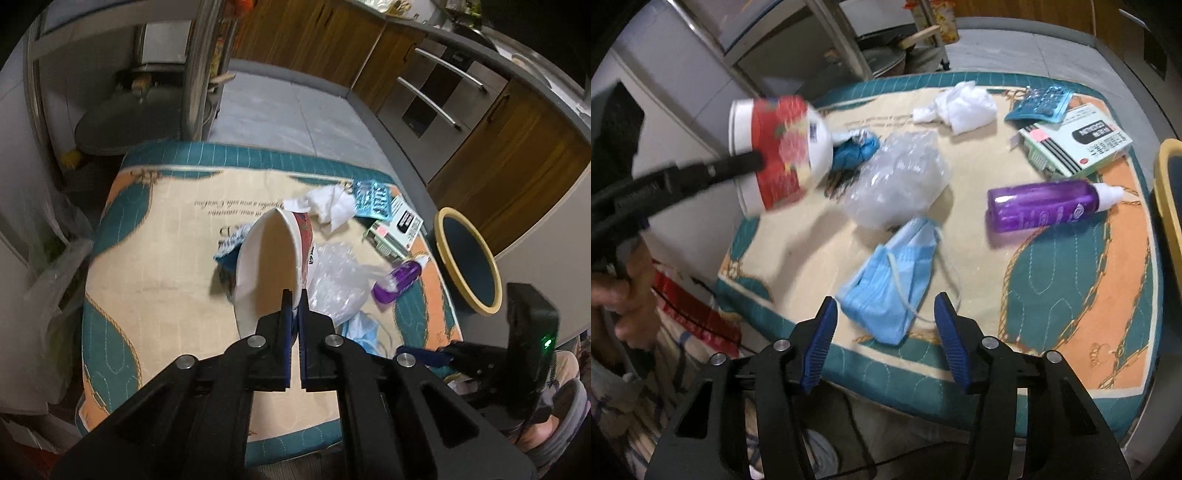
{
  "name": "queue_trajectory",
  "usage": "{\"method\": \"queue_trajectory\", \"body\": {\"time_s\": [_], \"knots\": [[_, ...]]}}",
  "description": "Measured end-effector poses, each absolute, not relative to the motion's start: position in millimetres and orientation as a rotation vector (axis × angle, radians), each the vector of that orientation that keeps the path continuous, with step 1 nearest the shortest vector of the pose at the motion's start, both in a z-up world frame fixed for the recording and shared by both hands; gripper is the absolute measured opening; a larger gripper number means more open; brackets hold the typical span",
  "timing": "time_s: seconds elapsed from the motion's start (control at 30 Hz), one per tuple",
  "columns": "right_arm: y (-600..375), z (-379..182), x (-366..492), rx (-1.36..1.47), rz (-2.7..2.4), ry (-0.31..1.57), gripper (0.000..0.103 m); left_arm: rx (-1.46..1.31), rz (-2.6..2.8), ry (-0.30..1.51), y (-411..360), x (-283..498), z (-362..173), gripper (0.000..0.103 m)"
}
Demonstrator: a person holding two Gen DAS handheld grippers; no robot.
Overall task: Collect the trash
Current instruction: 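Grasp the red-flowered paper cup with the left tool back on the cushion, then lower the blue mask into the bin with the right tool, the left holding the cup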
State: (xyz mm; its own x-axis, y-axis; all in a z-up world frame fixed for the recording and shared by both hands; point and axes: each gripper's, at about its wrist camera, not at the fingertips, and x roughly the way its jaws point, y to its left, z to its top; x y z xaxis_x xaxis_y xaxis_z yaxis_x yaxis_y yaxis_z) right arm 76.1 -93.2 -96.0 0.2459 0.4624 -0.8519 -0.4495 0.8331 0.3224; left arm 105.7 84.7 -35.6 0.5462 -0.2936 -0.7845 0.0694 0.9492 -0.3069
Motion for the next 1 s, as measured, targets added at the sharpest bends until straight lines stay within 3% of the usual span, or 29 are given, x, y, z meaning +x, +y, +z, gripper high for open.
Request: {"method": "queue_trajectory", "body": {"time_s": [0.2,0.37,0.47,1.0], "knots": [[-80.2,-106.6,73.9,-0.058,0.628,1.176,0.051,-0.221,-0.227,0.960,78.4,106.8,-34.2,0.002],[-75.4,-112.6,74.0,-0.061,0.662,1.183,0.023,-0.213,-0.228,0.939,76.4,106.6,-31.4,0.002],[-83.0,-102.1,73.2,-0.021,0.671,1.157,0.015,-0.209,-0.228,0.916,75.8,105.0,-26.1,0.002],[-180.4,-26.7,69.6,0.030,0.509,0.908,0.015,-0.140,-0.340,0.791,17.7,108.6,14.8,0.002]]}}
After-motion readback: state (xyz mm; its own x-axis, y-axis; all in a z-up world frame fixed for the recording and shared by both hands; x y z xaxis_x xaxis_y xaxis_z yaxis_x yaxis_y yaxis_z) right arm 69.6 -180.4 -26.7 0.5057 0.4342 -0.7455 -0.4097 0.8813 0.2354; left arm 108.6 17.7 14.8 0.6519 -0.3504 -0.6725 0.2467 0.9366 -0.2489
